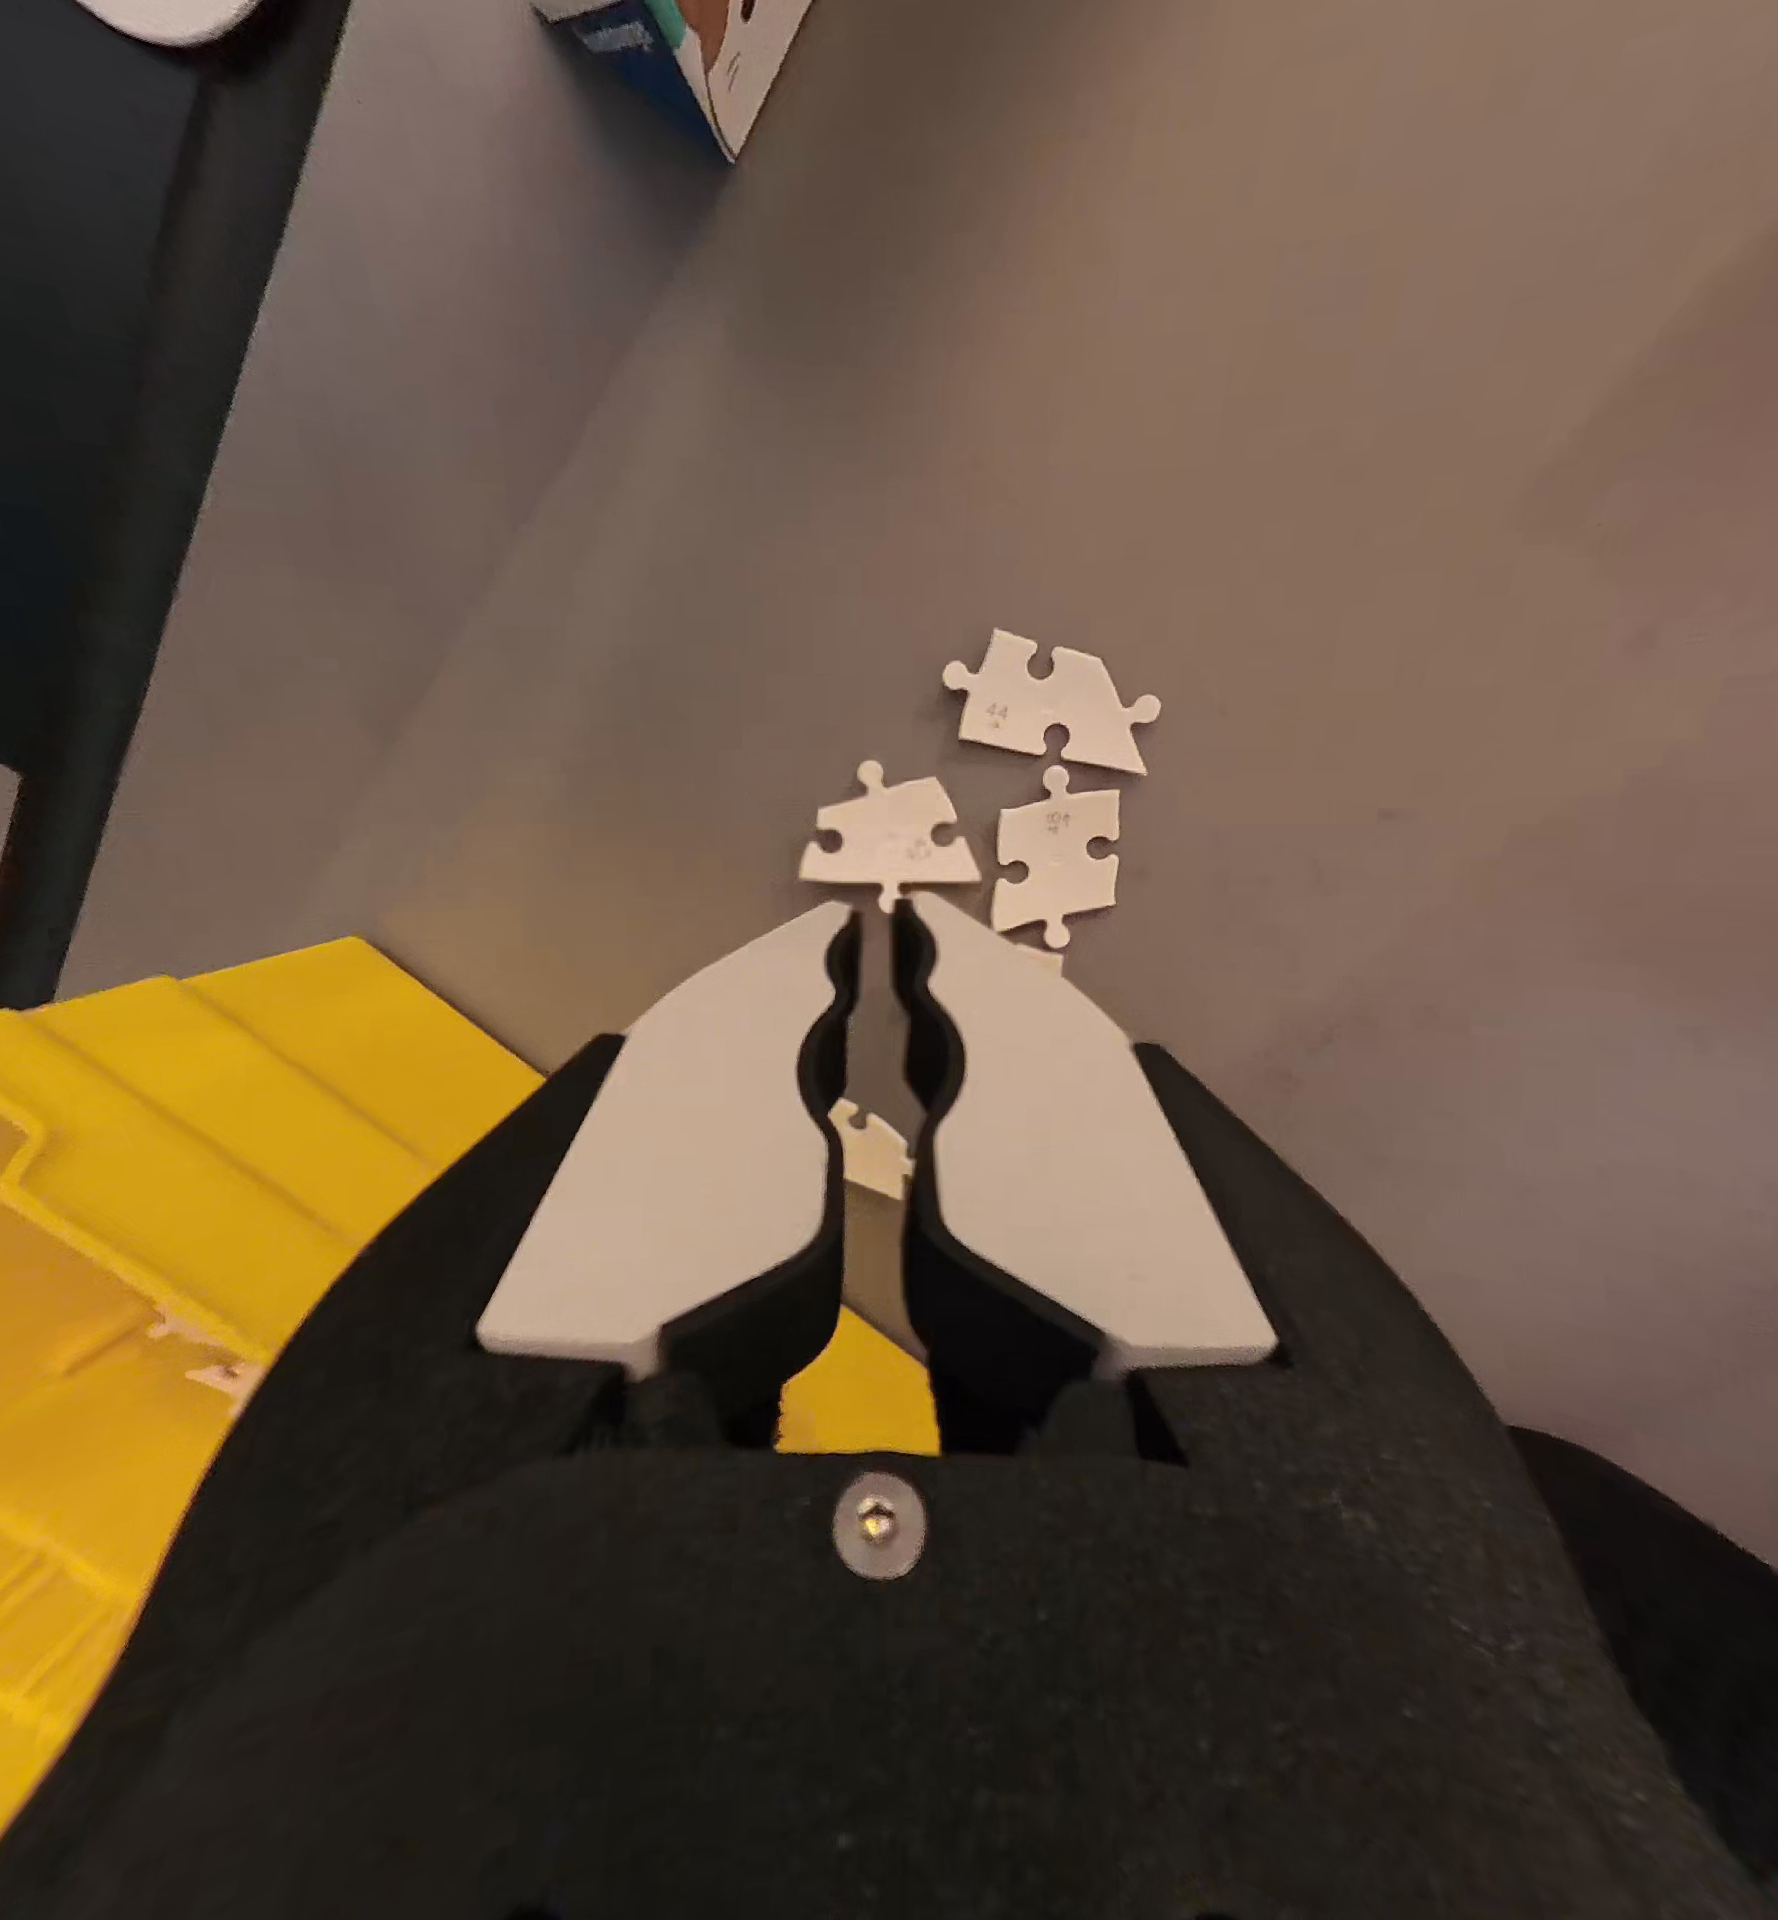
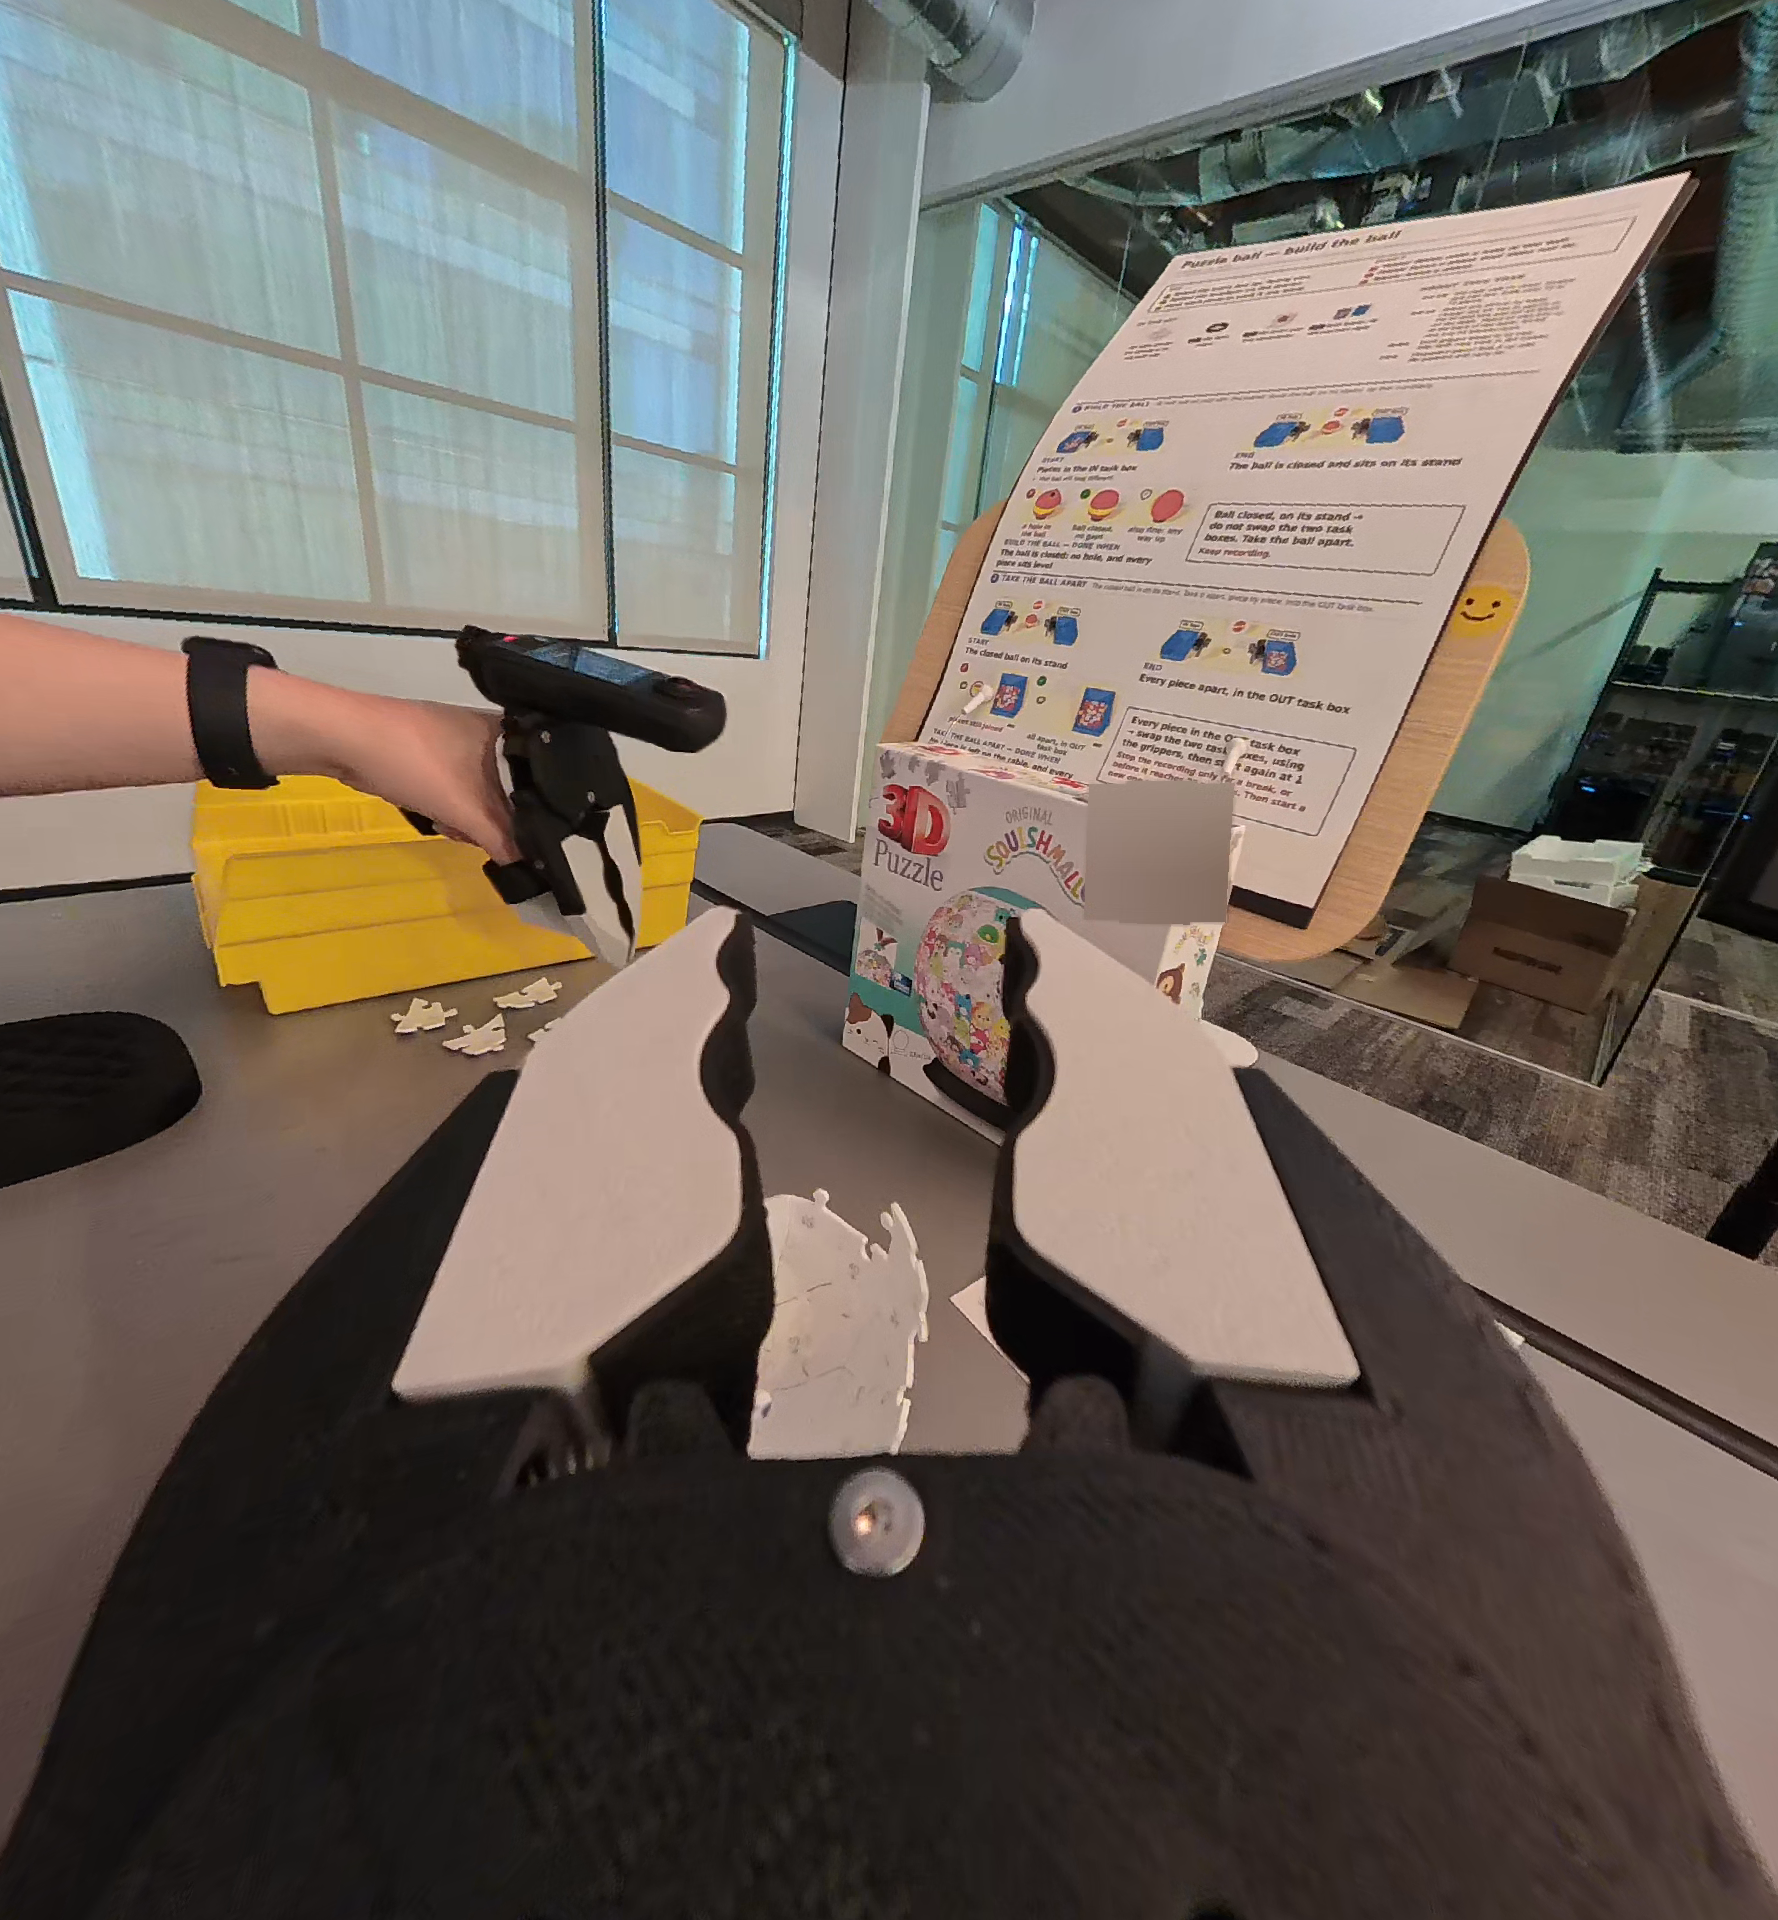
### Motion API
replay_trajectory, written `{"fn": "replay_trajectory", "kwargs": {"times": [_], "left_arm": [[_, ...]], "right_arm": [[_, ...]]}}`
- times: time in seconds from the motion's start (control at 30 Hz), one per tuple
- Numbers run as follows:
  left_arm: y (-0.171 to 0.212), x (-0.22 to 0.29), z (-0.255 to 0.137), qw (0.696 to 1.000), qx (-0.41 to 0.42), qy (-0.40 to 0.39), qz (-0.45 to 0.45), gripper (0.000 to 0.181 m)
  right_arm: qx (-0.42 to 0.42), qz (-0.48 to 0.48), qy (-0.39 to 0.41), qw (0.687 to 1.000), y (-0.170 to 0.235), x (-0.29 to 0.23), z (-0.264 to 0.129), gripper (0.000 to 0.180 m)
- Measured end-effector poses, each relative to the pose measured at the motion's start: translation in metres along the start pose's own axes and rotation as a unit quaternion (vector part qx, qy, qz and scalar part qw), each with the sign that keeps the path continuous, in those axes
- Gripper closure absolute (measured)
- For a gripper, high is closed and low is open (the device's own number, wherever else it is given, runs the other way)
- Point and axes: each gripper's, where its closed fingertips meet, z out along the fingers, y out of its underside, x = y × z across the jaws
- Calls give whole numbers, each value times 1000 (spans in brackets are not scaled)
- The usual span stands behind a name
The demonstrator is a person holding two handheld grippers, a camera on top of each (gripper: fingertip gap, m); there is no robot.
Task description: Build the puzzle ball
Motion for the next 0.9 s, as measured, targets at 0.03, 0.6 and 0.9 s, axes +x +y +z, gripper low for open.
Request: {"fn": "replay_trajectory", "kwargs": {"times": [0.03,0.6,0.9], "left_arm": [[2,2,2,1000,-9,11,-20,167],[-10,-7,25,994,-23,29,98,142],[1,0,30,981,-65,65,171,129]], "right_arm": [[1,0,1,1000,0,0,0,133],[-10,-4,-19,1000,2,-9,2,133],[-24,-11,-21,999,8,-11,5,133]]}}
